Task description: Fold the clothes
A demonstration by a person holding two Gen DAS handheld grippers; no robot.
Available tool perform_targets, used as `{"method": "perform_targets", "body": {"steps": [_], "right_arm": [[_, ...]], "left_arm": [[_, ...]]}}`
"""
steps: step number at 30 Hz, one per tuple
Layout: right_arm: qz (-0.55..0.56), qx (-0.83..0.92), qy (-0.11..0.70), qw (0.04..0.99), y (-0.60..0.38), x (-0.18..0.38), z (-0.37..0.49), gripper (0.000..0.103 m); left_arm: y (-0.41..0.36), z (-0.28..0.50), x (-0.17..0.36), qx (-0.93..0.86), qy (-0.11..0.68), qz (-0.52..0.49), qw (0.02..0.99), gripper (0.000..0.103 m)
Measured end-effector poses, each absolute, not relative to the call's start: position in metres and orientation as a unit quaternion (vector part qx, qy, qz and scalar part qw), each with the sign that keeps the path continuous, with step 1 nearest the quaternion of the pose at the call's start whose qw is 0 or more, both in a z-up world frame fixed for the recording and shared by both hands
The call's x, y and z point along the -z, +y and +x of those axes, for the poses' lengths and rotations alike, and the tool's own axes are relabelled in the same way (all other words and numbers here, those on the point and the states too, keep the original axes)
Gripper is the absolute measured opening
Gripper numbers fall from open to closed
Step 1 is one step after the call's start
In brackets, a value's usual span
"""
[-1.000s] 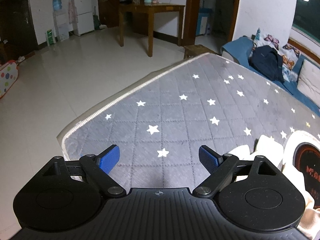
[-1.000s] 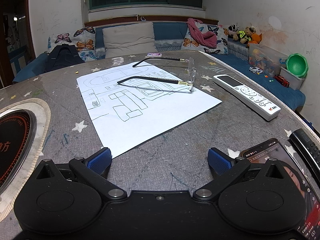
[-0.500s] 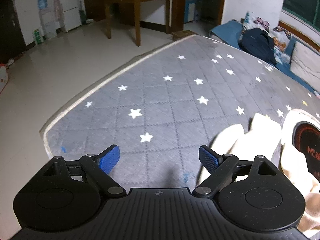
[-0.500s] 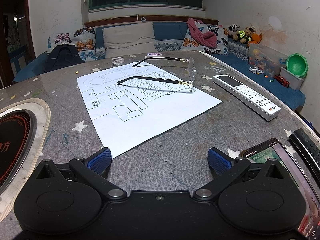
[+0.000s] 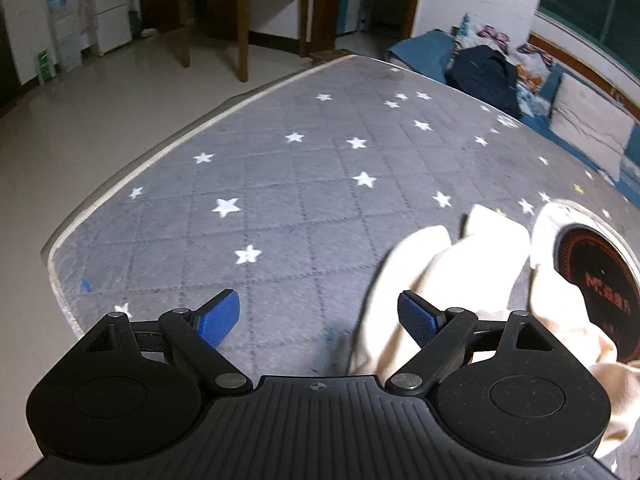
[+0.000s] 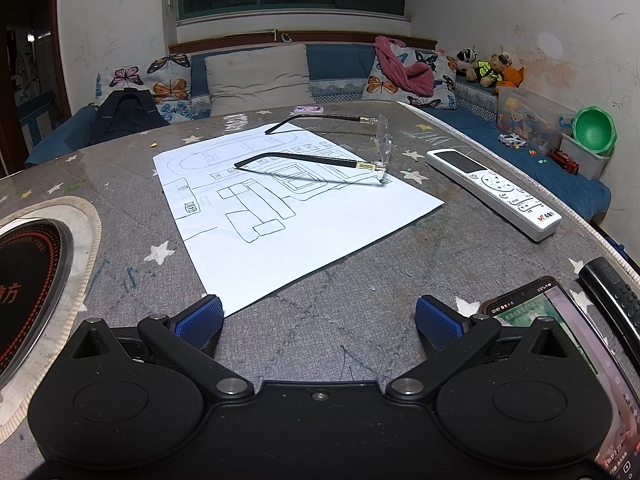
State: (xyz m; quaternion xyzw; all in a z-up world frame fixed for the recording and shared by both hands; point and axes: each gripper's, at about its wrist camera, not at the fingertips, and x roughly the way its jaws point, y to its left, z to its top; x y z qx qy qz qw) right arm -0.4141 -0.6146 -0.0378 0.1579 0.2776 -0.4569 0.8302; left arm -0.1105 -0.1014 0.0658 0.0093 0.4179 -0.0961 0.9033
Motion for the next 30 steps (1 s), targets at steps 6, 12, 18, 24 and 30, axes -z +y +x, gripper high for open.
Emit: {"method": "perform_targets", "body": {"steps": [6,12,18,24,30], "right_arm": [[0.158,0.457,0.277,0.83,-0.615,0.038,-0.415,0.103],[0.16,0.457,0.278,0.83,-0.616,0.037,-0.416,0.103],[0.167,0.45,0.275,0.833,-0.612,0.032,-0.419,0.103],[0.153,0.43,0.262,0.85,-0.596,0.016,-0.422,0.103],[0.134,0.408,0.249,0.868,-0.574,0.0,-0.419,0.103]], "left_arm": [[-0.114,-0.121,-0.067,0.127,0.416,0.023,0.9,0.087],[-0.121,-0.131,-0.07,0.143,0.411,0.037,0.9,0.087],[-0.125,-0.137,-0.07,0.149,0.412,0.042,0.898,0.087],[-0.13,-0.143,-0.071,0.158,0.413,0.05,0.895,0.087],[-0.132,-0.147,-0.072,0.166,0.412,0.053,0.894,0.087]]}}
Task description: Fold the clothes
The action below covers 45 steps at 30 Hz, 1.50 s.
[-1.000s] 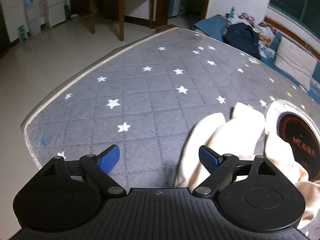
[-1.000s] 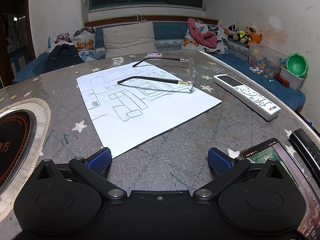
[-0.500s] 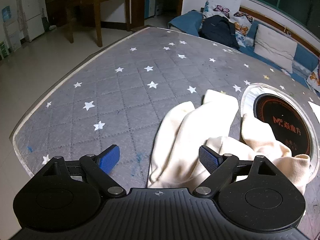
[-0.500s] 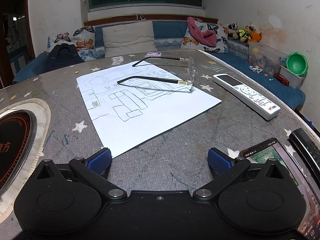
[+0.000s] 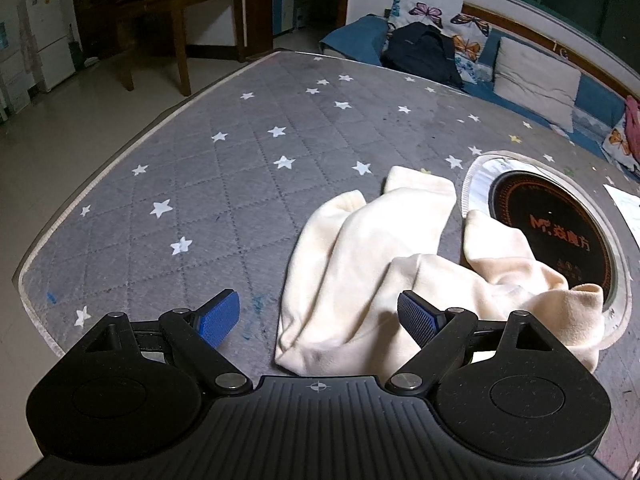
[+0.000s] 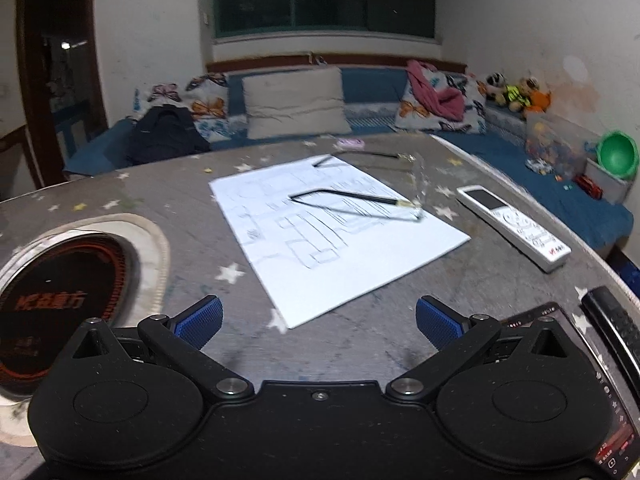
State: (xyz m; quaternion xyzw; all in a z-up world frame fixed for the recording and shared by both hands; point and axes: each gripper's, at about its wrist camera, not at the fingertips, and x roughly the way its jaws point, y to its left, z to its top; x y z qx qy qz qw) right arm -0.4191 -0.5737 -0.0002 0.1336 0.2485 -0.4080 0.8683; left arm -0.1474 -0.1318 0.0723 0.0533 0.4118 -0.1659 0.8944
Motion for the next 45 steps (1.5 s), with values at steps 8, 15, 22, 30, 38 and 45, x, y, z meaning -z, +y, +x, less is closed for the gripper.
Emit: {"method": "perform_targets", "body": {"steps": [8,15,22,30,38,45], "right_arm": [[0.141,0.362,0.217,0.895,-0.545,-0.015,-0.413,0.103],[0.102,0.328,0.214,0.915,-0.516,-0.027,-0.403,0.103],[0.081,0.268,0.222,0.934,-0.486,-0.043,-0.394,0.103],[0.07,0.21,0.225,0.949,-0.457,-0.053,-0.383,0.103],[0.069,0.176,0.228,0.955,-0.441,-0.058,-0.379,0.103],[0.075,0.167,0.224,0.957,-0.43,-0.061,-0.376,0.103]], "left_arm": [[-0.135,-0.148,-0.073,0.175,0.41,0.058,0.893,0.087],[-0.136,-0.149,-0.073,0.182,0.409,0.059,0.892,0.087],[-0.137,-0.148,-0.074,0.184,0.407,0.06,0.893,0.087],[-0.137,-0.143,-0.071,0.186,0.404,0.062,0.893,0.087],[-0.143,-0.142,-0.069,0.19,0.407,0.066,0.891,0.087],[-0.146,-0.145,-0.069,0.192,0.409,0.07,0.889,0.087]]}}
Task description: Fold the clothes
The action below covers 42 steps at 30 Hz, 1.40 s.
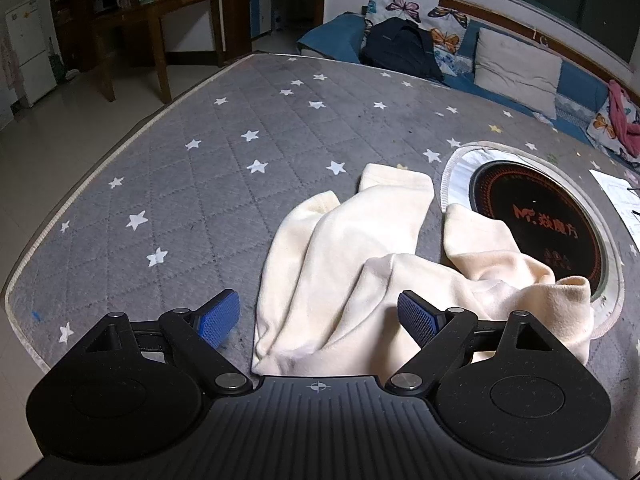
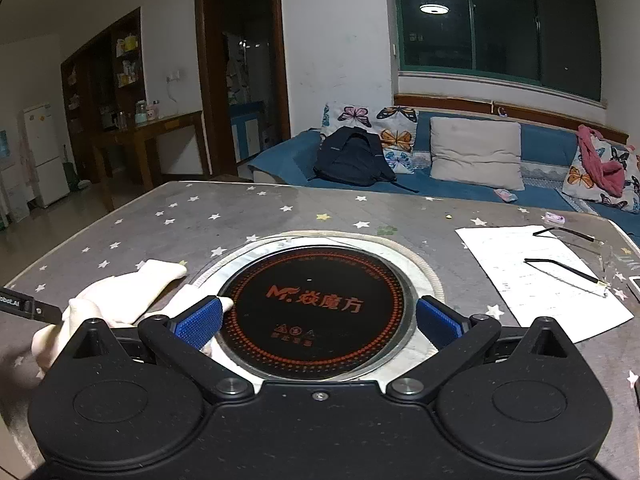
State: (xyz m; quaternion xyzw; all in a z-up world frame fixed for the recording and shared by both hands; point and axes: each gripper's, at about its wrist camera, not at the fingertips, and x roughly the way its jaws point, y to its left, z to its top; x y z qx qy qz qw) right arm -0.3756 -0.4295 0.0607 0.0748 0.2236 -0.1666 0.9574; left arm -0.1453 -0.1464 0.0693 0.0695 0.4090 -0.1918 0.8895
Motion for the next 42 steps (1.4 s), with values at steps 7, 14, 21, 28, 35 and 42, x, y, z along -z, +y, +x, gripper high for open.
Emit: {"method": "perform_targets", "body": {"steps": [7,14,21,28,35,42], "right_arm": [[0.068,0.162,0.231,0.957,-0.417,-0.06,-0.371,0.103],[0.065,0.155,0.253,0.953,-0.4,-0.054,-0.365,0.103],[0.065,0.143,0.264,0.952,-0.384,-0.052,-0.362,0.103],[0.072,0.144,0.262,0.951,-0.375,-0.055,-0.358,0.103],[0.095,0.143,0.272,0.947,-0.367,-0.053,-0.361,0.103],[0.088,0.15,0.278,0.945,-0.354,-0.052,-0.367,0.103]], "left_arm": [[-0.149,-0.149,-0.071,0.192,0.409,0.072,0.889,0.087],[-0.145,-0.161,-0.078,0.195,0.397,0.076,0.894,0.087],[-0.147,-0.172,-0.084,0.2,0.39,0.081,0.895,0.087],[-0.146,-0.182,-0.086,0.197,0.384,0.088,0.898,0.087],[-0.144,-0.198,-0.09,0.199,0.373,0.096,0.901,0.087],[-0.142,-0.217,-0.09,0.202,0.364,0.104,0.903,0.087]]}}
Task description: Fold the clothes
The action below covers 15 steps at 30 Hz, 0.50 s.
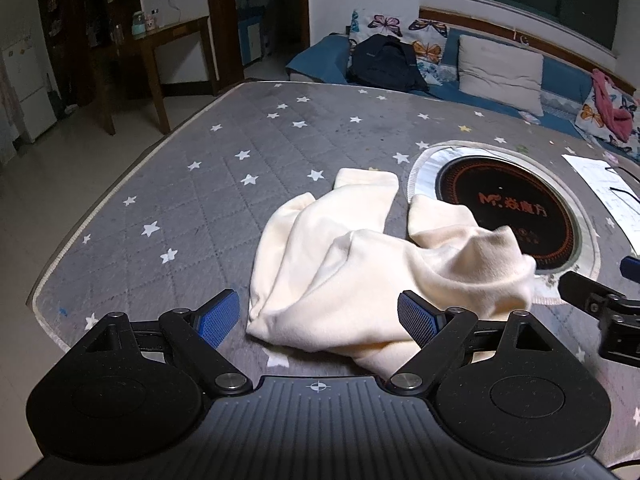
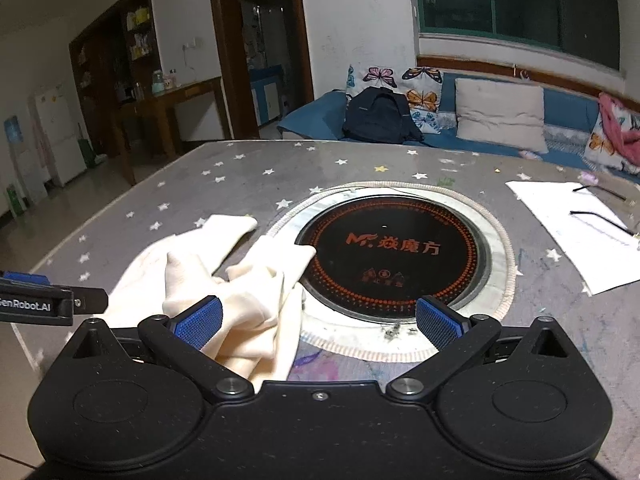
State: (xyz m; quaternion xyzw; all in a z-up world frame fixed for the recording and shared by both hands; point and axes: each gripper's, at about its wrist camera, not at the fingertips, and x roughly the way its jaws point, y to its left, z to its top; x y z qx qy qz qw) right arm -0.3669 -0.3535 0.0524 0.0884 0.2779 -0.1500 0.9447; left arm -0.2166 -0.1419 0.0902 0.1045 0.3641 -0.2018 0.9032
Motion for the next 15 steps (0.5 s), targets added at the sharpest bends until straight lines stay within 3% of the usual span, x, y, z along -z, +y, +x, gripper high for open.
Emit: {"method": "perform_targets", "body": {"steps": [15], "right_arm": [[0.073,0.17,0.261,0.948,-0.33,-0.052,-0.39,0.103]], "left_arm": [[-0.135,-0.25,-0.082,0.2,0.365,0.116,0.902,0.087]]}}
